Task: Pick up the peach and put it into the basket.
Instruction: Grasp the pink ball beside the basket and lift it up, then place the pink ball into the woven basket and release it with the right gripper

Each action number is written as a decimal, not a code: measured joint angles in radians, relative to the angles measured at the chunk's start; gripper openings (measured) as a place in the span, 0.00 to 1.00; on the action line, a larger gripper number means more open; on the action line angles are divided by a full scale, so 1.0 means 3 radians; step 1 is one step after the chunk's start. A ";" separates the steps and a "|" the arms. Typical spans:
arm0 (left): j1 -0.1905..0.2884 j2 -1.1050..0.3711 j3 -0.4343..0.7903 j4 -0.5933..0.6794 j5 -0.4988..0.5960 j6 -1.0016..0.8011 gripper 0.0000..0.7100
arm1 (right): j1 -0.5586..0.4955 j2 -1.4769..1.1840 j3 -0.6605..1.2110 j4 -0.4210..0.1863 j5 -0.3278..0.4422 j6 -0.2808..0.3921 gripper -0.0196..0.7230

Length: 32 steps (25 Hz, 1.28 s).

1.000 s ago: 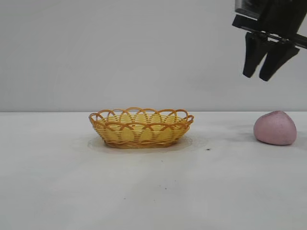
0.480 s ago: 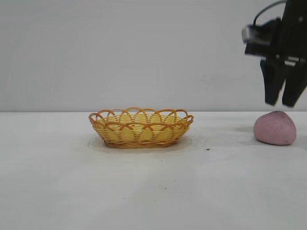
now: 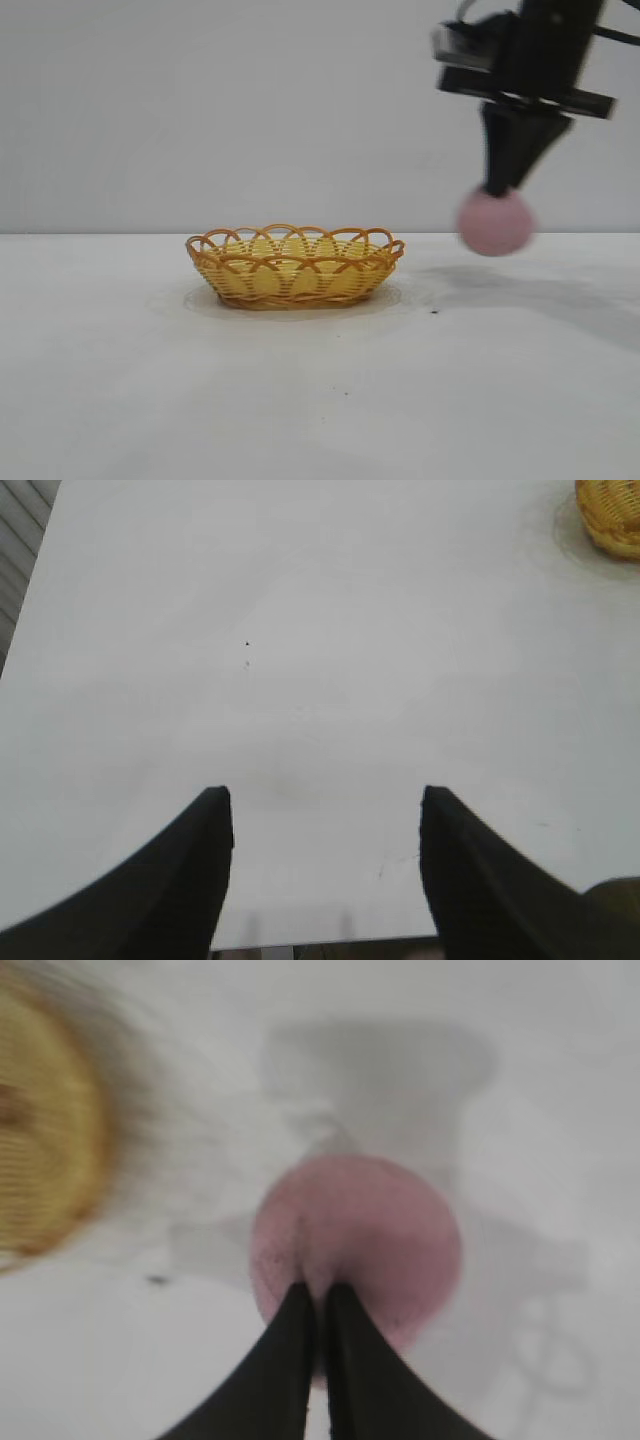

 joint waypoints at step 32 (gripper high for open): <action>0.0000 0.0000 0.0000 0.0002 0.0000 0.0000 0.52 | 0.0702 0.0342 -0.0707 0.0201 -0.0061 0.0103 0.40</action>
